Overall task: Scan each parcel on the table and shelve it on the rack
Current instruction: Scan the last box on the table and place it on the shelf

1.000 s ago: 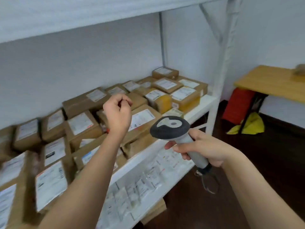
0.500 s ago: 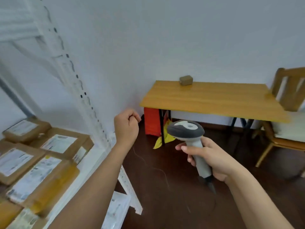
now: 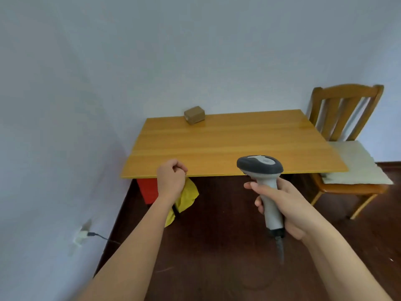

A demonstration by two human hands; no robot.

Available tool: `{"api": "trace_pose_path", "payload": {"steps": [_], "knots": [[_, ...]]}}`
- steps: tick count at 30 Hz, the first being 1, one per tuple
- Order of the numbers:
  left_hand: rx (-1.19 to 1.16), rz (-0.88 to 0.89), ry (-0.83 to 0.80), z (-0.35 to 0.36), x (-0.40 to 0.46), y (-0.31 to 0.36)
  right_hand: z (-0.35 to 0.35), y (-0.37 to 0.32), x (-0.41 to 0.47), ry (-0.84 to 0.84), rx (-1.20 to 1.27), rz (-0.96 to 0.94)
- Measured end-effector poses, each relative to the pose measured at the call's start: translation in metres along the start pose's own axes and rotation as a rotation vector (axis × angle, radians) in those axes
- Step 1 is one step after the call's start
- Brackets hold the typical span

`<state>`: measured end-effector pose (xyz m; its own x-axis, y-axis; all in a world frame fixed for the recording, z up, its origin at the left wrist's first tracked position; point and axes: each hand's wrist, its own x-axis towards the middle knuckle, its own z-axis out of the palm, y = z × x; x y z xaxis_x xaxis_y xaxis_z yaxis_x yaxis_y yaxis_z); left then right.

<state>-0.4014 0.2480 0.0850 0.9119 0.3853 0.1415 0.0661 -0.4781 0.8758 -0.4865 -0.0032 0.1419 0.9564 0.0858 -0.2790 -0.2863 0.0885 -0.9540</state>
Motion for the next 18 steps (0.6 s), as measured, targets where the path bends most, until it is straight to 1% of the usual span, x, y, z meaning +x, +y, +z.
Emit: {"api": "trace_pose_path", "payload": {"steps": [4, 8, 12, 15, 18], "knots": [[0.019, -0.026, -0.046, 0.04, 0.072, -0.002, -0.01, -0.008, 0.079, 0.042, 0.084, 0.023], [0.068, -0.017, -0.04, 0.079, 0.153, -0.004, -0.023, -0.026, 0.177, 0.01, 0.173, 0.044], [0.12, -0.125, -0.026, 0.115, 0.234, -0.004, -0.037, -0.061, 0.27, -0.033, 0.152, 0.055], [0.138, -0.152, -0.003, 0.14, 0.282, -0.003, -0.044, -0.088, 0.333, -0.037, 0.156, 0.053], [0.184, -0.177, -0.009, 0.155, 0.321, -0.013, -0.036, -0.099, 0.383, -0.033, 0.225, 0.093]]}}
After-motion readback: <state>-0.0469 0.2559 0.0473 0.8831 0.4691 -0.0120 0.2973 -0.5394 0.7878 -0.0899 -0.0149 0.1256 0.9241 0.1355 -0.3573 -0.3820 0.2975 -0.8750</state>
